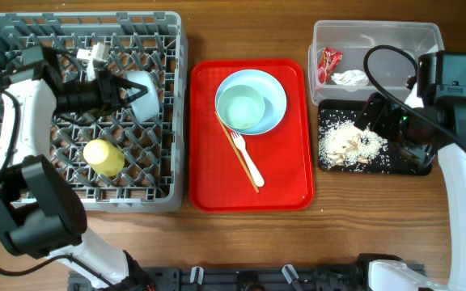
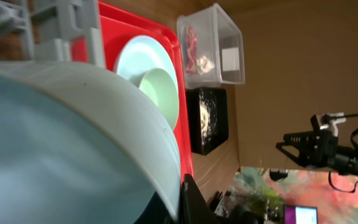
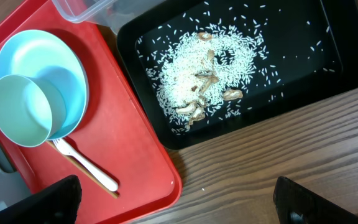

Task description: Sort waste into correct bins and load items into the dishwasher rack

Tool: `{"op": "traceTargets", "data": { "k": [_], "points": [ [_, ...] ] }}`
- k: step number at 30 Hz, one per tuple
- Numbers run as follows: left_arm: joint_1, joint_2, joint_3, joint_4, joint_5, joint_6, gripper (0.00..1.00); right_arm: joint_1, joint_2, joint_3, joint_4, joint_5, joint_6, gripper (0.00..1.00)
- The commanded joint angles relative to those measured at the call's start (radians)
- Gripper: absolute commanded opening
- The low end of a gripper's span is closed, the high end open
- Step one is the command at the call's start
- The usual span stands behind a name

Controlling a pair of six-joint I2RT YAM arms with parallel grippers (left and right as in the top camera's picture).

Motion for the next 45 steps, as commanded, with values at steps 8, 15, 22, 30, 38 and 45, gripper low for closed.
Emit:
{"op": "traceTargets", "data": {
  "k": [8,15,22,30,38,45],
  "points": [
    [0.050,0.037,-0.003,-0.119,-0.374,-0.046,0.36,-0.003,-0.004,-0.007,-0.001,0.018,-0.012,1.00],
    [0.055,0.034,0.000,-0.194,-0.423,-0.095,1.00,-0.003,-0.004,-0.007,-0.002,0.018,-0.014,1.00],
    [0.055,-0.046,0.037,-0.246,-0.423,-0.095,1.00,-0.003,-0.004,-0.007,-0.004,0.018,-0.014,1.00],
    [0.037,-0.274,0.055,-0.241,-0.433,-0.160,1.00,-0.003,-0.004,-0.007,-0.004,0.018,-0.013,1.00],
    [-0.236,-0.357,0.055,0.001,-0.386,-0.223,1.00,-0.003,-0.004,-0.007,0.006,0.018,-0.013,1.00],
    [-0.642,-0.257,0.055,0.290,-0.822,-0.507,1.00,-0.003,-0.004,-0.007,-0.001,0.022,-0.012,1.00]
  ]
}}
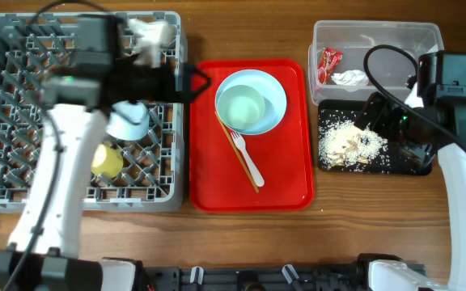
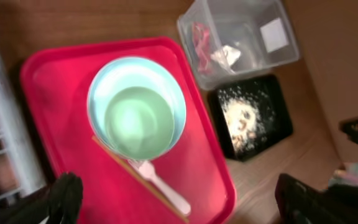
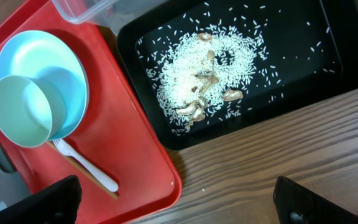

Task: Sort waste into correct bins and load items into the dishwasher rack
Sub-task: 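Reach left gripper to the plate and grasp the green bowl, then carry the green bowl with left gripper into the dish rack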

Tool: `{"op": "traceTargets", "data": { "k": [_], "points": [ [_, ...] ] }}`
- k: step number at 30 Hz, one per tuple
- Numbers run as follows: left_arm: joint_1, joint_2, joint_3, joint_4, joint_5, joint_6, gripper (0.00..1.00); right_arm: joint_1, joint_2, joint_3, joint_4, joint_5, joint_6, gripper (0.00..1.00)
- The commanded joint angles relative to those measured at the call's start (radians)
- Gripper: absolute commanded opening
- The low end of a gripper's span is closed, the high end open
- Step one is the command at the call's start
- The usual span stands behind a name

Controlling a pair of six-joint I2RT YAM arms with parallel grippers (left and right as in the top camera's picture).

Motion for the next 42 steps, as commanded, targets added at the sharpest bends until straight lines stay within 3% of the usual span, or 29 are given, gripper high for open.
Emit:
{"op": "traceTargets", "data": {
  "k": [1,6,12,17,20,26,32,37,40,42],
  "points": [
    [-0.212,0.083,0.008,0.093,-0.349,-0.202,1.00,-0.003,-0.004,-0.006,-0.005,0.030,-0.012,1.00],
    [-0.423,0.226,0.008,0.233,-0.681,-0.225,1.00,-0.003,-0.004,-0.006,-0.014,0.033,-0.014,1.00],
    [-0.480,0.420,0.008,0.266,-0.718,-0.232,1.00,-0.003,-0.004,-0.006,-0.015,0.033,-0.015,1.00],
    [-0.484,0.533,0.008,0.240,-0.699,-0.232,0.78,-0.003,-0.004,-0.006,-0.014,0.033,-0.014,1.00],
    [-0.485,0.555,0.008,0.218,-0.699,-0.232,0.50,-0.003,-0.004,-0.006,-0.014,0.037,-0.015,1.00],
    [-0.485,0.555,0.008,0.215,-0.699,-0.232,0.04,-0.003,-0.004,-0.006,-0.014,0.037,-0.015,1.00],
    [-0.485,0.469,0.011,0.168,-0.699,-0.232,0.04,-0.003,-0.004,-0.006,-0.014,0.037,-0.027,1.00],
    [-0.451,0.270,0.011,0.131,-0.698,-0.232,0.04,-0.003,-0.004,-0.006,-0.015,0.037,-0.027,1.00],
    [-0.367,0.139,0.011,0.130,-0.591,-0.220,0.04,-0.003,-0.004,-0.006,-0.015,0.037,-0.034,1.00],
    [-0.259,0.066,0.011,0.131,-0.404,-0.175,0.04,-0.003,-0.004,-0.006,-0.015,0.037,-0.034,1.00]
  ]
}}
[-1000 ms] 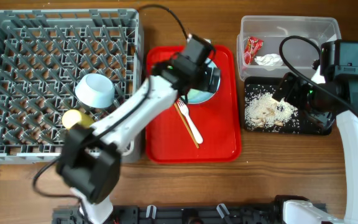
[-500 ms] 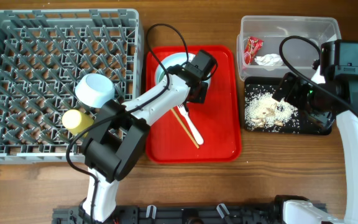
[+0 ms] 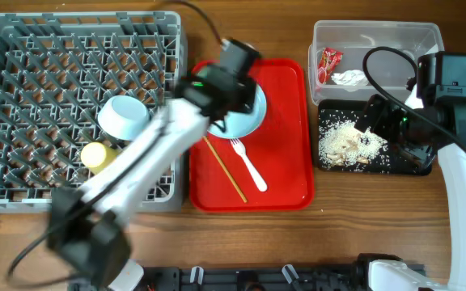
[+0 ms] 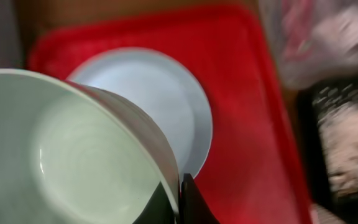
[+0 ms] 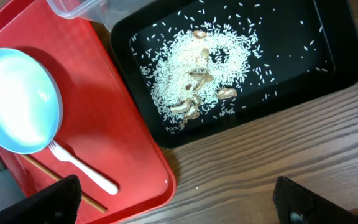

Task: Sort waste into correct bins and load items into the dishwasher rack
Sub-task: 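Carry the green bowl with left gripper into the dish rack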

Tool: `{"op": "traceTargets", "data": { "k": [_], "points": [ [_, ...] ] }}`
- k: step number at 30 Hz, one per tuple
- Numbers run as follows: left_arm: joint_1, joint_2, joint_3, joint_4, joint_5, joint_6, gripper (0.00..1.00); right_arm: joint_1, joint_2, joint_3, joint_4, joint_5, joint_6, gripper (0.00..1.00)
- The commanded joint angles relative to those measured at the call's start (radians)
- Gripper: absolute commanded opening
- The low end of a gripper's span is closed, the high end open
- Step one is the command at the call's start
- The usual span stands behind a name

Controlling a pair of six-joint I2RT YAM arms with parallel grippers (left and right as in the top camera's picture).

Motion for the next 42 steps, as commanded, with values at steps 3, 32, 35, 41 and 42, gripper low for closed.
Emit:
{"op": "traceTargets", "data": {
  "k": [3,32,35,41,42],
  "points": [
    [0.339,-0.162,0.008,0.001,0.512,0.105,0.04,-0.003,-0.004,-0.006,-0.001,0.021,-0.018,1.00],
    [0.991,0.335,0.006,0.265,1.369,0.106,0.43,-0.003,-0.004,-0.006,-0.005,0.021,-0.022,1.00],
    [1.034,0.335,0.006,0.245,1.369,0.102,0.98,-0.003,-0.004,-0.006,-0.005,0.021,-0.022,1.00],
    [1.139,0.307,0.006,0.137,1.234,0.102,1.00,-0.003,-0.004,-0.006,-0.006,0.021,-0.025,1.00],
    [1.154,0.291,0.006,0.125,1.234,0.103,1.00,-0.003,-0.004,-0.006,-0.005,0.021,-0.025,1.00]
  ]
}}
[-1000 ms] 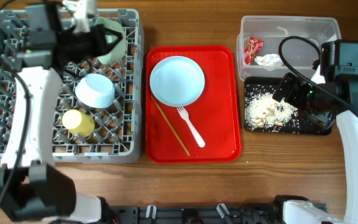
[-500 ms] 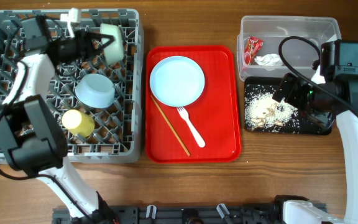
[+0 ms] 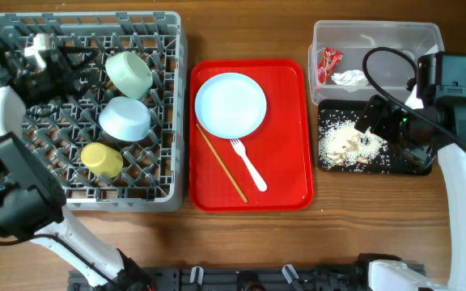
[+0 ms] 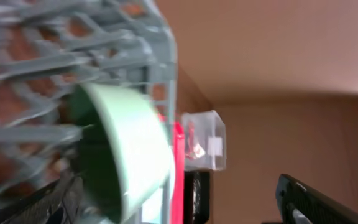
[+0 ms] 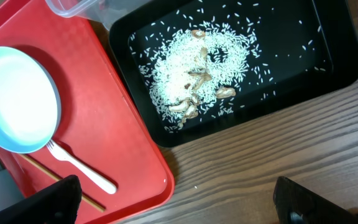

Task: Sort waste into correct bins and load items into the dishwasher rack
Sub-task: 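Carry the green bowl with left gripper into the dish rack, then reach left gripper to the red tray and grasp the wooden chopsticks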

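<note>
A pale green bowl [image 3: 129, 73] lies on its side at the back of the grey dishwasher rack, beside a pale blue bowl [image 3: 124, 119] and a yellow cup [image 3: 102, 159]. My left gripper [image 3: 83, 74] stands open just left of the green bowl [image 4: 132, 155], holding nothing. On the red tray [image 3: 290, 186] lie a light blue plate [image 3: 230, 103], a white fork [image 3: 247, 162] and a wooden chopstick [image 3: 221, 162]. Over the black tray's near left corner, my right gripper [image 5: 179, 202] is open and empty.
The black tray [image 3: 415, 166] of rice and scraps sits at the right. Behind it is a clear bin [image 3: 379, 36] with a red wrapper [image 3: 329, 58] and crumpled paper. Bare wood lies in front of the trays.
The green bowl, held by my left gripper above the plate on the red tray, now lies in the rack's back row. The left gripper is open beside it. My right arm has not moved.
My left gripper was at the pale blue bowl in the rack. Then it was open near the tray, the blue bowl left in the rack. Then it was shut on the green bowl over the plate. Now that bowl rests in the rack.
</note>
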Tool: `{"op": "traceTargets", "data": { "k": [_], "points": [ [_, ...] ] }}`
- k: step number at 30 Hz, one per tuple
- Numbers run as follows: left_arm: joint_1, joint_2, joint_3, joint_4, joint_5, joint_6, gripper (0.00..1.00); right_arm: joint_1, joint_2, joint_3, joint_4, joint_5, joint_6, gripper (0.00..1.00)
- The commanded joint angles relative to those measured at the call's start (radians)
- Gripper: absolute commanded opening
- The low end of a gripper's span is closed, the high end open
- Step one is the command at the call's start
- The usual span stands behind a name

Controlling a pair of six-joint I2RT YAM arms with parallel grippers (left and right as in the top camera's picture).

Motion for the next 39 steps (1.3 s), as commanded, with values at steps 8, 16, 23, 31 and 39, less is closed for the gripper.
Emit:
{"op": "traceTargets", "data": {
  "k": [8,16,23,31,39],
  "points": [
    [-0.008,-0.284,0.005,-0.222,-0.280,0.005,1.00,-0.003,-0.004,-0.006,0.000,0.018,-0.021,1.00],
    [-0.549,-0.470,0.004,-0.587,-0.869,-0.151,1.00,-0.003,-0.004,-0.006,-0.002,0.017,-0.021,1.00],
    [-0.906,-0.404,-0.019,-0.618,-1.099,-0.429,1.00,-0.003,-0.004,-0.006,-0.005,0.018,-0.023,1.00],
    [-1.130,-0.233,-0.130,-0.547,-1.217,-0.632,1.00,-0.003,-0.004,-0.006,-0.004,0.018,-0.023,1.00],
    [-1.154,-0.098,-0.198,-0.455,-1.168,-0.649,1.00,-0.003,-0.004,-0.006,-0.007,0.018,-0.023,1.00]
  ]
}}
